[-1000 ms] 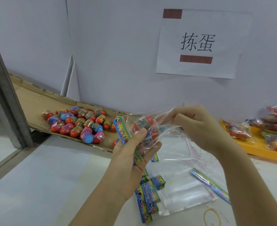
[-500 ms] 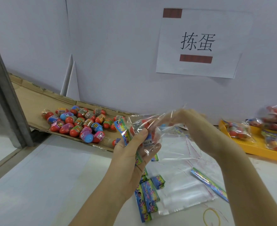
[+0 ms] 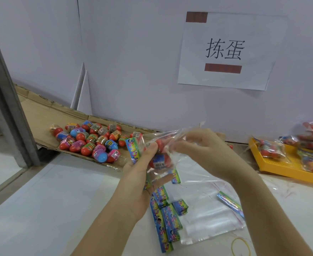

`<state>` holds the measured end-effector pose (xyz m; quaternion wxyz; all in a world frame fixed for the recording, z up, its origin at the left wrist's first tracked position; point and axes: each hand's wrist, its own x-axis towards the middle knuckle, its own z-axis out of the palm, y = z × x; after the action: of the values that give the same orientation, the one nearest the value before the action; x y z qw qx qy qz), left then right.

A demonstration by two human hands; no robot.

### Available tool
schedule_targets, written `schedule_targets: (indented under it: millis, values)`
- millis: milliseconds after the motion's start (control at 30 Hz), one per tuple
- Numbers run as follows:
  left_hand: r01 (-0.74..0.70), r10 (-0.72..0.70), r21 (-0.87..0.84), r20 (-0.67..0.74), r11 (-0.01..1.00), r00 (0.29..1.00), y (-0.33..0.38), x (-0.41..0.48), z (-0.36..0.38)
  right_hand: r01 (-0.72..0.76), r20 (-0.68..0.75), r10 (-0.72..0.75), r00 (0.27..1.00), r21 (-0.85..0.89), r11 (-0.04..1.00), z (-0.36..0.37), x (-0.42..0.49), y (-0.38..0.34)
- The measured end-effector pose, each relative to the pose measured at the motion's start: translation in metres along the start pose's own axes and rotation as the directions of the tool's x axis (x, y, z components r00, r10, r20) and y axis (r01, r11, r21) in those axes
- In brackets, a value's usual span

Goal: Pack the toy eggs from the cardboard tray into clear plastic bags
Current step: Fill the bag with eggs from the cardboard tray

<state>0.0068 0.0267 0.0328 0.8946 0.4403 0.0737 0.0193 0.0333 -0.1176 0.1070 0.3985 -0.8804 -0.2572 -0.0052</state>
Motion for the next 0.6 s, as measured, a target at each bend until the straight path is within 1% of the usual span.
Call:
schedule_targets:
  millis: [33,100,200,333,400,433,467,533,567,600]
  values:
    - [-0.007,0.008,0.006,-0.010,1.000,1.000,-0.001,0.003,-0.002,0.057,-0.044,-0.057,0.997,-0.013,0.998,0.000,-0.004,0.002]
    - [-0.014,0.014,0.019,-0.028,1.000,0.999,0.002,0.005,-0.005,0.100,-0.099,-0.100,0.990,-0.002,0.995,0.004,0.001,0.006]
    - [-0.008,0.008,0.006,-0.060,1.000,0.998,0.006,0.007,-0.009,0.105,-0.108,-0.094,0.990,0.100,0.989,0.002,0.006,0.012]
    - [-0.004,0.002,-0.019,-0.102,1.000,0.995,0.008,0.008,-0.010,0.135,-0.134,-0.120,0.984,0.115,0.984,0.000,0.005,0.016]
    - [0.006,-0.013,-0.058,-0.115,0.998,0.993,0.009,0.009,-0.011,0.178,-0.187,-0.148,0.971,0.154,0.972,0.001,0.007,0.016]
    - [0.005,-0.013,-0.083,-0.105,0.997,0.994,0.010,0.010,-0.012,0.209,-0.248,-0.158,0.956,0.195,0.958,0.002,0.010,0.018]
    - [-0.003,-0.007,-0.116,-0.090,0.993,0.996,0.012,0.010,-0.014,0.247,-0.341,-0.157,0.927,0.241,0.939,0.003,0.014,0.019]
    - [-0.047,0.032,-0.189,-0.083,0.981,0.996,0.019,0.011,-0.020,0.342,-0.563,-0.116,0.818,0.315,0.885,0.006,0.023,0.023]
    - [-0.077,0.056,-0.226,-0.101,0.971,0.993,0.025,0.012,-0.025,0.358,-0.629,-0.093,0.772,0.309,0.881,0.010,0.028,0.027]
    - [-0.112,0.079,-0.267,-0.132,0.957,0.988,0.031,0.013,-0.031,0.321,-0.638,-0.093,0.765,0.252,0.913,0.016,0.033,0.032]
